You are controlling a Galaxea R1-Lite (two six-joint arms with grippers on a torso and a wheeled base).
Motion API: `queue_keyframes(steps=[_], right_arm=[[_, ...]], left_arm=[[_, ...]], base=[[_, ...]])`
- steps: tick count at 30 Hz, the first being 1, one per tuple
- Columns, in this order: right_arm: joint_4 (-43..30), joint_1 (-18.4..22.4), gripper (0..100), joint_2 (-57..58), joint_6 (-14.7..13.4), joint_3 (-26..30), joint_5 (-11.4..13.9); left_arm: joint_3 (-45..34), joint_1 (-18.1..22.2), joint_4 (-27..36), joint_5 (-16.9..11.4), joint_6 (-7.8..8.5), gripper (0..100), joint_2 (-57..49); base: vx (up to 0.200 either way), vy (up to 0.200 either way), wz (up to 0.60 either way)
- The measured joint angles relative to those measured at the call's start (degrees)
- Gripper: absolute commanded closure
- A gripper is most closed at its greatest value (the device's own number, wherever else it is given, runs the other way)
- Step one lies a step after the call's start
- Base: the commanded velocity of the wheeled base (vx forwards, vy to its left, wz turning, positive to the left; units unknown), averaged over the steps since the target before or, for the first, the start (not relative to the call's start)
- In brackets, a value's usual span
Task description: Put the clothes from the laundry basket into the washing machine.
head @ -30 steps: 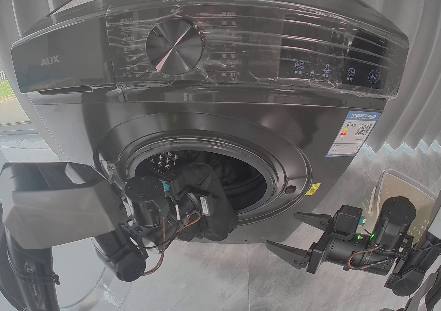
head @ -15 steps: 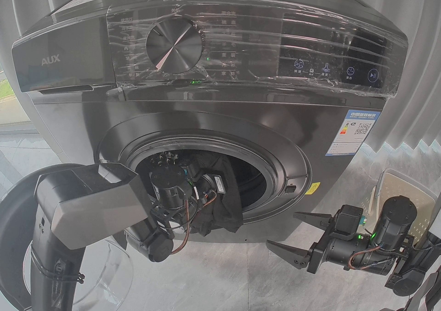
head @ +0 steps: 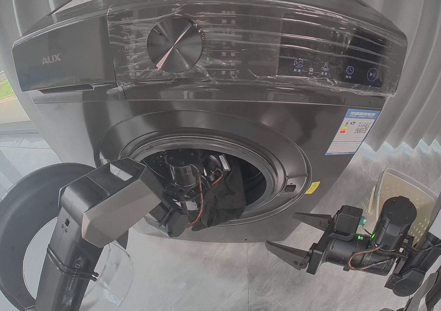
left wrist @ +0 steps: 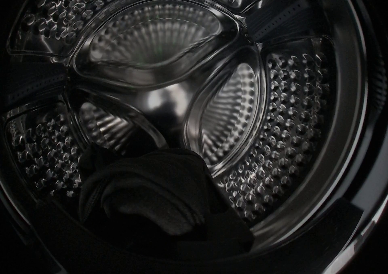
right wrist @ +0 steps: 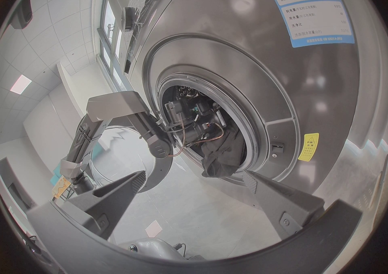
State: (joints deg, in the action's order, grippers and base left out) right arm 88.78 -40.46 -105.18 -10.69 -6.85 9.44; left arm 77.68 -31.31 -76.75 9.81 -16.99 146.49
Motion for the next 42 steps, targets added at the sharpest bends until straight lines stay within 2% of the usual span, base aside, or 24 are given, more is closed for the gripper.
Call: queue_keyframes(steps=[8, 19, 20, 27, 31, 42], right_arm=[[0.0, 0.0, 0, 0.0, 0.2, -0.1, 0.0], [0.0, 0.0, 0, -0.1, 0.2, -0.2, 0.0], [0.0, 0.0, 0, -0.1, 0.2, -0.2, 0.0], [0.0, 0.0, 0, -0.1, 0.2, -0.2, 0.0], [0.0, 0.0, 0, -0.1, 0.2, -0.2, 0.0], [0.0, -0.1, 0, -0.1, 0.1, -0.3, 0.0]], left_arm=[[13.0, 2.0, 6.8, 1.2, -0.66, 100, 3.1], [17.8, 3.7, 9.4, 1.4, -0.74, 100, 5.1], [17.8, 3.7, 9.4, 1.4, -0.74, 0, 5.2], [16.3, 3.7, 9.0, 1.8, -0.74, 0, 5.1], [12.0, 3.5, 9.6, 1.9, -0.60, 0, 3.7], [-11.9, 1.2, 11.4, -0.1, 0.55, 0, -4.7]], base=[[0.000, 0.000, 0.00], [0.000, 0.000, 0.00], [0.000, 0.000, 0.00], [0.000, 0.000, 0.00], [0.000, 0.000, 0.00], [0.000, 0.000, 0.00]])
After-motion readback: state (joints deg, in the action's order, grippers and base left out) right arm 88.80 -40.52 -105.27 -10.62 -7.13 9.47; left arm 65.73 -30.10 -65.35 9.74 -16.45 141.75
